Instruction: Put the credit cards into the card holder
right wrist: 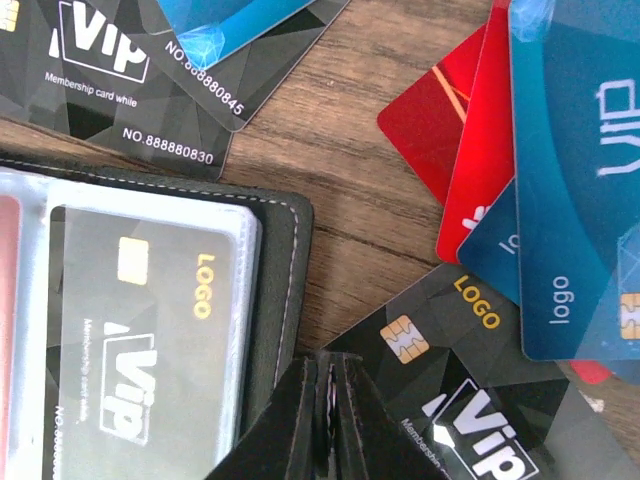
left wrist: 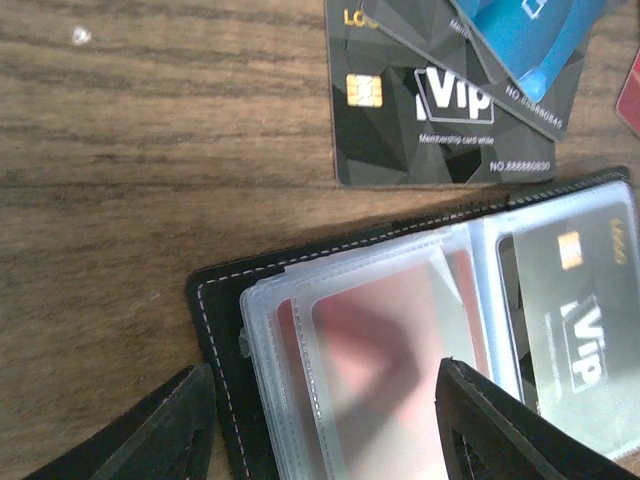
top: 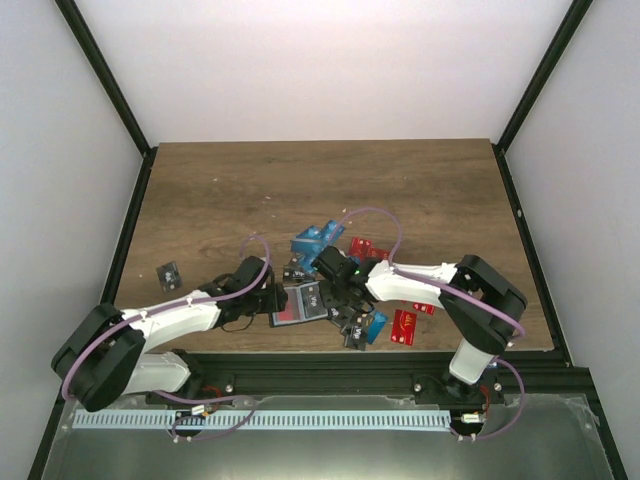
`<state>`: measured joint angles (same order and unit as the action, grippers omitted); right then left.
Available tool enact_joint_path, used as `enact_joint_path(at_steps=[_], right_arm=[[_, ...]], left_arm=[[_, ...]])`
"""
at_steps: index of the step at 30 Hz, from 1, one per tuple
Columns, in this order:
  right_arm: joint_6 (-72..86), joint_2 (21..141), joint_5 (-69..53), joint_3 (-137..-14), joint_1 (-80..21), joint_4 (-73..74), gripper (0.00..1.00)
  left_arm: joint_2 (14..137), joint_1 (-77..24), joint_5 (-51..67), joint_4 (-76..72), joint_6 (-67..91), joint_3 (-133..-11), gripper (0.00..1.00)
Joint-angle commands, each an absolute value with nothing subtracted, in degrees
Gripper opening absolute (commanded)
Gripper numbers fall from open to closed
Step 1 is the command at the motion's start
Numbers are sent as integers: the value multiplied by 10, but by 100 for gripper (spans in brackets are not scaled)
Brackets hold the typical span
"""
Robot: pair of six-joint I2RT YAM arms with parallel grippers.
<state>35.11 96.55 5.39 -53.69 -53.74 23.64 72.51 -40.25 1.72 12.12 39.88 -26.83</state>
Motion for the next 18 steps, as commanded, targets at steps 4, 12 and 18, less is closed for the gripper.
enact_joint_path(at_steps=[4, 12, 18], right_arm=[[360, 968, 32, -529, -553, 217, 1], [360, 984, 34, -529, -556, 213, 1], [357, 987, 34, -530, -556, 212, 1]], left_arm=[[752, -409, 59, 96, 422, -240, 61], [679, -411, 57, 124, 425, -258, 61], [652, -416, 75, 126, 432, -275, 60]])
